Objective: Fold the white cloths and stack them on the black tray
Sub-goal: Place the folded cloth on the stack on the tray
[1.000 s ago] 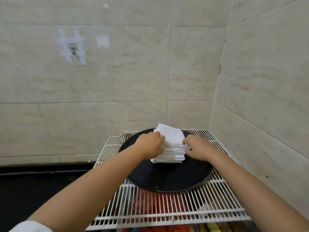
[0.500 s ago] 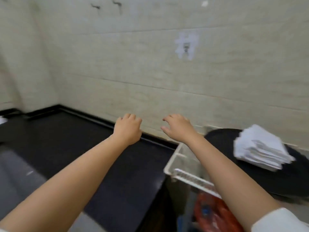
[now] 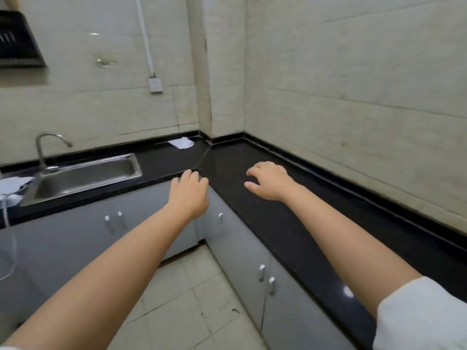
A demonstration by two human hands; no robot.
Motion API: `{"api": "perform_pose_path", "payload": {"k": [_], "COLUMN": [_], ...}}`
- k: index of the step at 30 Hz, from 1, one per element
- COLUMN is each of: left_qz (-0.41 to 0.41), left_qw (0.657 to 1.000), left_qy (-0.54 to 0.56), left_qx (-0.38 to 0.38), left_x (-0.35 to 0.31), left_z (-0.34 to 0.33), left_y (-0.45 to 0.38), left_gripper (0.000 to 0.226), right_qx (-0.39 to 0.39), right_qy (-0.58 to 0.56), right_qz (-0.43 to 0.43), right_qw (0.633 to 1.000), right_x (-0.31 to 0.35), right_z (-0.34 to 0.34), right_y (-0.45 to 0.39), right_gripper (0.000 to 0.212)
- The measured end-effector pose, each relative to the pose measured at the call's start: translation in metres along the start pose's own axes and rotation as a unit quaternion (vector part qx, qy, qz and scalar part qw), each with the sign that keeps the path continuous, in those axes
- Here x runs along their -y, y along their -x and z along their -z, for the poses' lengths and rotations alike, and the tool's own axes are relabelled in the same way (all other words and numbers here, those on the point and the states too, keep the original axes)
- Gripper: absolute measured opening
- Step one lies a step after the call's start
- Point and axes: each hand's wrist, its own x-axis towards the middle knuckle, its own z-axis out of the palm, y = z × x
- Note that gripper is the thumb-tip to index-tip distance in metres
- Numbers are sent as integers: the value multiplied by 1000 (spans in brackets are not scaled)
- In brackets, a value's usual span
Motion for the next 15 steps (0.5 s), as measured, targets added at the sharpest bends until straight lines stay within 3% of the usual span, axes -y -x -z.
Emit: {"api": "perform_pose_path", "payload": {"k": [7,15], "left_qz": [73,117], "left_qw": [997,992], "left_qy": [2,-15], "left_qx": [24,35], "left_x": [115,225], "left_z": [-50,-104], "left_y": [-60,-227], "left_gripper": [41,44], "right_qx": [22,24], "right_qy": [-3,-4], "right_qz": [40,60], "right_qw": [999,998], "right_x": [70,88], "right_z": [-48,-109], "right_y": [-137,-353], "right_gripper": [47,49]}}
